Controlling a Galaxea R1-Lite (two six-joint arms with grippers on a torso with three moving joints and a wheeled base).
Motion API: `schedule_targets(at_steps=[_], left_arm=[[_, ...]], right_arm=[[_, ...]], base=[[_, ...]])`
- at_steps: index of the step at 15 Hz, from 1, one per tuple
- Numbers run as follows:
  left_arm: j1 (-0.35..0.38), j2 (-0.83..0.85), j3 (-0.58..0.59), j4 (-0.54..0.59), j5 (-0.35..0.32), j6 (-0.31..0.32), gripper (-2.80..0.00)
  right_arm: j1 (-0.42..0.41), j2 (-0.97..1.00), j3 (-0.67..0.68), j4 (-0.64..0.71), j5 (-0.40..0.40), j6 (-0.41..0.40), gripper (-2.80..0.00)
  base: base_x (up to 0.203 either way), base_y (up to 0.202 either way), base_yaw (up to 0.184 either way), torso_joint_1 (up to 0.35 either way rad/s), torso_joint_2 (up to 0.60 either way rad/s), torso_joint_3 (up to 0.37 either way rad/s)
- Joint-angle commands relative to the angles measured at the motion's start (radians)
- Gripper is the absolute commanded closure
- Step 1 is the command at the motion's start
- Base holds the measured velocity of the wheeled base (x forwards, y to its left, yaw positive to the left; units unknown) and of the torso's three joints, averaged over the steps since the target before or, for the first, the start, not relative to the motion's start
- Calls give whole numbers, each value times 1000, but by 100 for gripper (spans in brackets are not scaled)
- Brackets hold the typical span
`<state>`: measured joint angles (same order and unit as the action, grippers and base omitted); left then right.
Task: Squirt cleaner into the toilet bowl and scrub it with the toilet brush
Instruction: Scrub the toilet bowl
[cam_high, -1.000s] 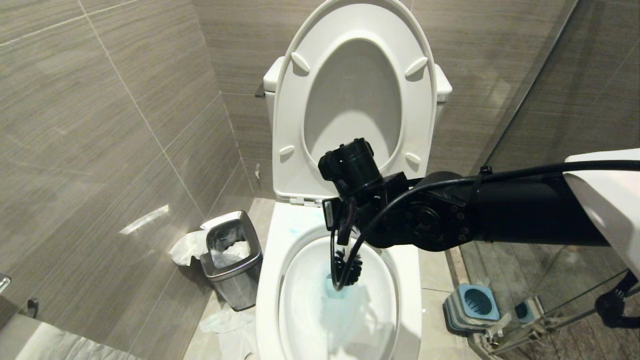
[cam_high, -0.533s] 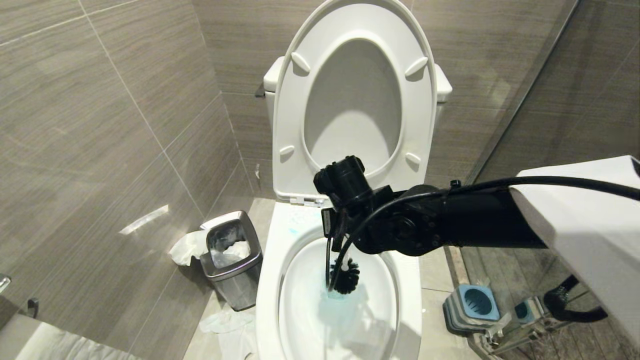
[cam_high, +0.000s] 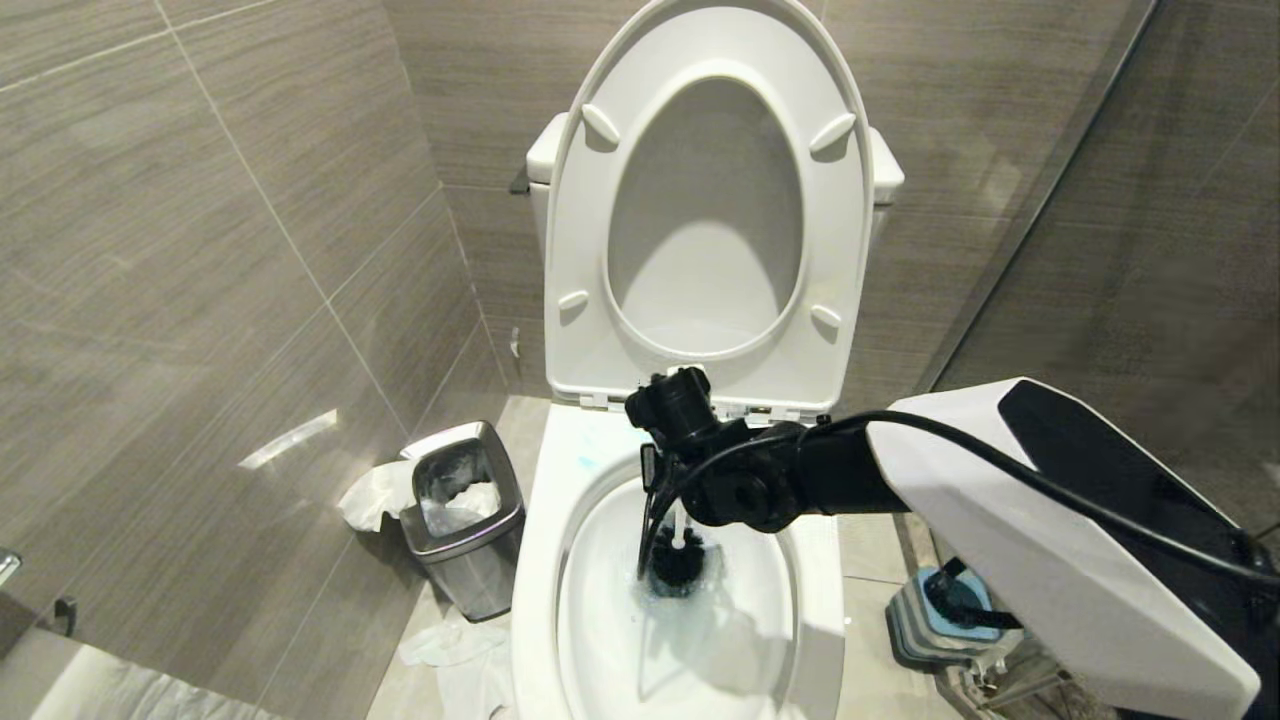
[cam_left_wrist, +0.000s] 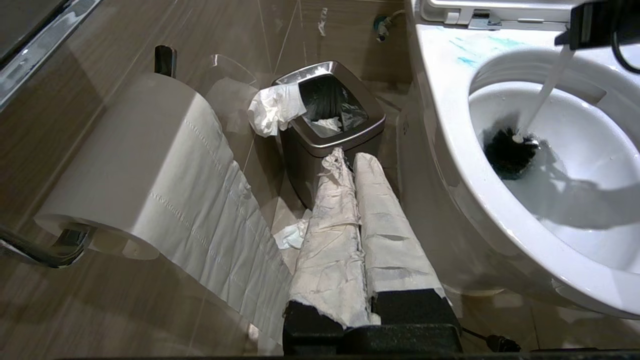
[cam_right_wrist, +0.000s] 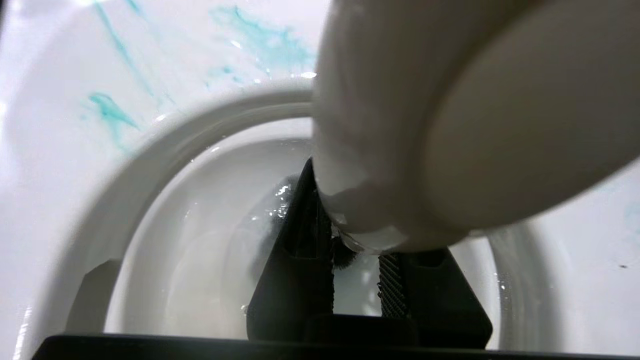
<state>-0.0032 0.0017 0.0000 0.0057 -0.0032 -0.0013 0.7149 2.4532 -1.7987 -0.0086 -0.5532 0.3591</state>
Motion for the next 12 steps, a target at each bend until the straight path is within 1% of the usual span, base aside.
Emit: schedule_targets(at_steps=[1, 3, 6, 9, 10, 12], left_arm=[[0, 0, 2, 0, 0, 0, 0], [0, 0, 2, 0, 0, 0, 0], [0, 0, 2, 0, 0, 0, 0], [0, 0, 2, 0, 0, 0, 0], [0, 0, 2, 0, 0, 0, 0], [0, 0, 2, 0, 0, 0, 0]], right_arm=[[-6, 37, 7, -1, 0, 1, 0], [-7, 3, 6, 0, 3, 1, 0], [-7, -125, 13, 15, 20, -8, 0], [9, -264, 110, 47, 58, -9, 0], [13, -283, 135, 50, 63, -6, 0], [12, -277, 136, 50, 64, -5, 0]], base=[[0, 0, 0, 0, 0, 0], [0, 0, 0, 0, 0, 0], [0, 0, 0, 0, 0, 0], [0, 0, 0, 0, 0, 0], [0, 0, 0, 0, 0, 0], [0, 0, 0, 0, 0, 0]])
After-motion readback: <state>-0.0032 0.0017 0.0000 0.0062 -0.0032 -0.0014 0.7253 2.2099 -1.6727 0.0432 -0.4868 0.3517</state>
